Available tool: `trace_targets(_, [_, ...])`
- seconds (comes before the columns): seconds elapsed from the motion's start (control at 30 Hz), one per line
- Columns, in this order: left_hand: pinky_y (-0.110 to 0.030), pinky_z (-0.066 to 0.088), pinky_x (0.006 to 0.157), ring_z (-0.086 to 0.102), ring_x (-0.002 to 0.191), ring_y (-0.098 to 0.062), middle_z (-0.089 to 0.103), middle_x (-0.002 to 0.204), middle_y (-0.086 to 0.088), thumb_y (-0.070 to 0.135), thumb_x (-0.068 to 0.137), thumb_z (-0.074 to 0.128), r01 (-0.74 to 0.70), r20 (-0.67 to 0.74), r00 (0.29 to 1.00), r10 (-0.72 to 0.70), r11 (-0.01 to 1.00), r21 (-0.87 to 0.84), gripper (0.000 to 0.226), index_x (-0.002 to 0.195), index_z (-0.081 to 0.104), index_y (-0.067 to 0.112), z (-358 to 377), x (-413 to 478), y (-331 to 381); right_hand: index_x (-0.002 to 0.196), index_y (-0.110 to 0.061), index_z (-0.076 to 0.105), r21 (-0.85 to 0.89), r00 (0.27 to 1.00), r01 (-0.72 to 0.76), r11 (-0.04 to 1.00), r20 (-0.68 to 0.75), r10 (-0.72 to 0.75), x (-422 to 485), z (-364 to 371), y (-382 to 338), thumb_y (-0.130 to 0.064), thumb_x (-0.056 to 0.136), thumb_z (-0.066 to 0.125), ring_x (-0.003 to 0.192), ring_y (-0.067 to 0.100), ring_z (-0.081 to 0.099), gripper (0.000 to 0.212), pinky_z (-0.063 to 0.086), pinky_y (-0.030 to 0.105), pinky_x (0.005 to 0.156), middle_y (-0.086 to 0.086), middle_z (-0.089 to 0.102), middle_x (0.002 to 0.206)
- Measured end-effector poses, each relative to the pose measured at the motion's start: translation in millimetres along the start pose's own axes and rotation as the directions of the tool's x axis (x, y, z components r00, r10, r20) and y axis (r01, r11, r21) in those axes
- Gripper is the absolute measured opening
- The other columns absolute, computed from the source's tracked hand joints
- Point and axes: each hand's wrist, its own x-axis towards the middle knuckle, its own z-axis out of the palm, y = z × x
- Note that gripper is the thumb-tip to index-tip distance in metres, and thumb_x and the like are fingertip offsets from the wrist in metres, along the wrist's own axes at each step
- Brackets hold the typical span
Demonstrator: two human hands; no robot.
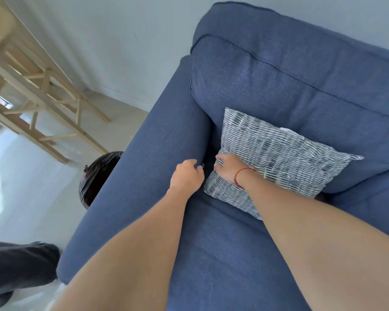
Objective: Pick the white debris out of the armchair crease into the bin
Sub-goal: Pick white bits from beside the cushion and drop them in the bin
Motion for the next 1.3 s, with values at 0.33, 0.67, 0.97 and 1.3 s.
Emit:
trace_targets(0.33, [-0.038, 0.044, 0.105, 0.053, 0.12, -0.029, 0.05, 0.137, -0.009, 0.026, 0.095, 0.045, 0.274, 0.216, 0.937, -0.276, 0.961, 0.037, 0.035, 0.128, 0.055, 0.018, 82, -1, -84, 0.148, -0.014, 0.038, -0.017, 0.982, -0.005, 1.0, 0.187, 0.008, 21, 76, 36, -0.015, 0.099, 0.041, 0.134, 0.028, 0.047, 0.049, 0.036, 0.039, 0.115, 0.011, 0.047, 0.147])
trace_targets(0.67, [-0.041, 0.03, 0.117, 0.038, 0.139, -0.026, 0.038, 0.153, -0.004, 0.022, 0.095, 0.045, 0.207, 0.217, 0.956, -0.196, 0.978, -0.031, 0.057, 0.15, 0.032, 0.023, 140, 48, -145, 0.132, -0.003, 0.054, -0.157, 0.967, 0.075, 0.985, 0.251, -0.034, 90, 151, 56, -0.001, 0.091, 0.046, 0.125, 0.035, 0.052, 0.042, 0.044, 0.039, 0.106, 0.018, 0.053, 0.137])
trace_targets(0.97, [-0.037, 0.022, 0.121, 0.028, 0.145, -0.019, 0.029, 0.157, 0.003, 0.037, 0.091, 0.038, 0.207, 0.257, 0.95, -0.176, 0.973, -0.098, 0.065, 0.153, 0.018, 0.034, 166, 99, -161, 0.136, 0.0, 0.047, -0.312, 0.95, 0.162, 0.936, 0.305, -0.063, 143, 171, 59, 0.0, 0.093, 0.048, 0.129, 0.031, 0.047, 0.043, 0.038, 0.028, 0.105, 0.017, 0.04, 0.145])
trace_targets(1.3, [-0.033, 0.029, 0.117, 0.035, 0.142, -0.025, 0.031, 0.157, -0.009, 0.01, 0.088, 0.062, 0.173, 0.289, 0.946, -0.146, 0.982, -0.071, 0.081, 0.155, 0.016, 0.015, 157, 115, -159, 0.131, -0.006, 0.055, -0.415, 0.949, 0.128, 0.901, 0.314, 0.01, 158, 173, 53, -0.007, 0.091, 0.059, 0.126, 0.025, 0.054, 0.04, 0.046, 0.026, 0.099, 0.013, 0.052, 0.139])
